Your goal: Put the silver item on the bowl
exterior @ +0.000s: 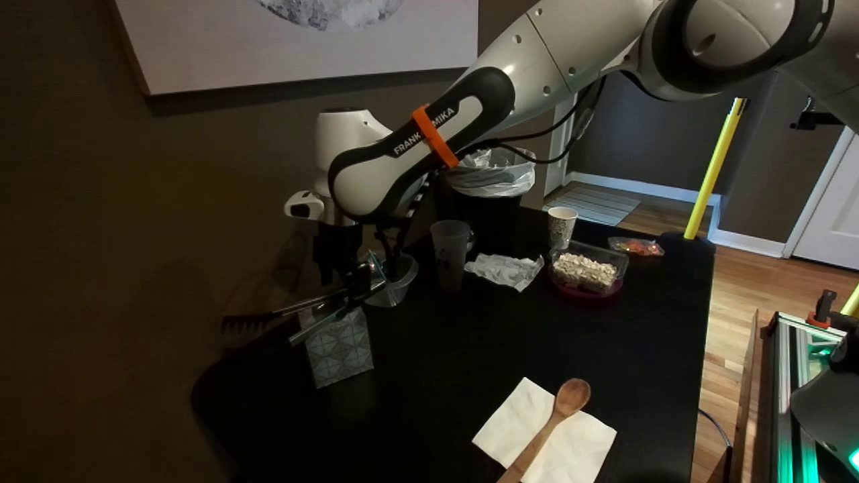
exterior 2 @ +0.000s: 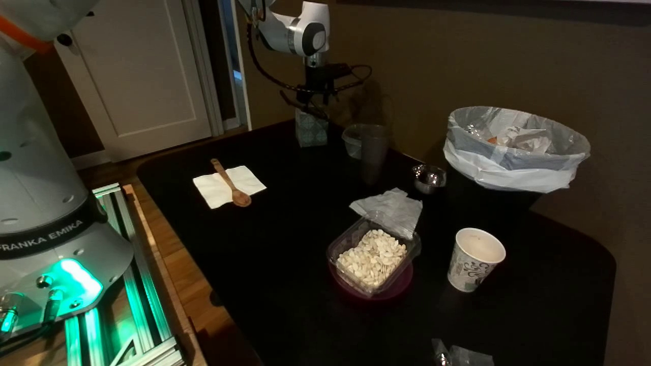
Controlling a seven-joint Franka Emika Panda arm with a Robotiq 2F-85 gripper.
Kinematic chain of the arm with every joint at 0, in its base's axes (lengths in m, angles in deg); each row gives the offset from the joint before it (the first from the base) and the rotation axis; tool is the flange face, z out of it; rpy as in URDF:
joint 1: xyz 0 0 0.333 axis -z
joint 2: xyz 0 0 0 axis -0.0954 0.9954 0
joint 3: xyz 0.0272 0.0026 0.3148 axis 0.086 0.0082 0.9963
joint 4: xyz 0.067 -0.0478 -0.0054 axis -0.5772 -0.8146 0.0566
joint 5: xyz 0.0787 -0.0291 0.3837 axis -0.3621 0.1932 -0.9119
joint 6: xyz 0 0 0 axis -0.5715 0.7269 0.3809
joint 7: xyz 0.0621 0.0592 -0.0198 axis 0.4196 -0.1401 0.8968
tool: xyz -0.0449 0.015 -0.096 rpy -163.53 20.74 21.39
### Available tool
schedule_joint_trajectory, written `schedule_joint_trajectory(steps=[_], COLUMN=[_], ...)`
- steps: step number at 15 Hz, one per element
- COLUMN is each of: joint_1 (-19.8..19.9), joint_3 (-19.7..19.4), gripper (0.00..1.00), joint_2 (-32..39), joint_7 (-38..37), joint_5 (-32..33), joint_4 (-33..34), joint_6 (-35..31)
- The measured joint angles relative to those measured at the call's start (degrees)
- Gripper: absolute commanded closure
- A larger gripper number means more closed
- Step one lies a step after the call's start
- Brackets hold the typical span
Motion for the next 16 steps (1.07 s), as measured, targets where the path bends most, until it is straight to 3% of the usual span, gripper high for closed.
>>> schedule_joint_trajectory(steps=[3,7,8,10,11,16], joint_1=[0.0,0.0,0.0,0.0,0.0,-0.2], joint_3=[0.0,0.0,0.0,0.0,0.0,0.0], gripper=[0.26,0.10,0.15,0.40,0.42,0.79], joint_2=[0.0,0.0,0.0,0.1,0.1,0.1], joint_7=[0.0,0.0,0.0,-0.1,-0.1,-0.1], joint_5=[0.0,0.0,0.0,0.1,0.1,0.4], joint_4=[0.0,0.0,0.0,0.0,0.0,0.2], joint_6=[0.0,0.1,0.1,0.5,0.8,1.4])
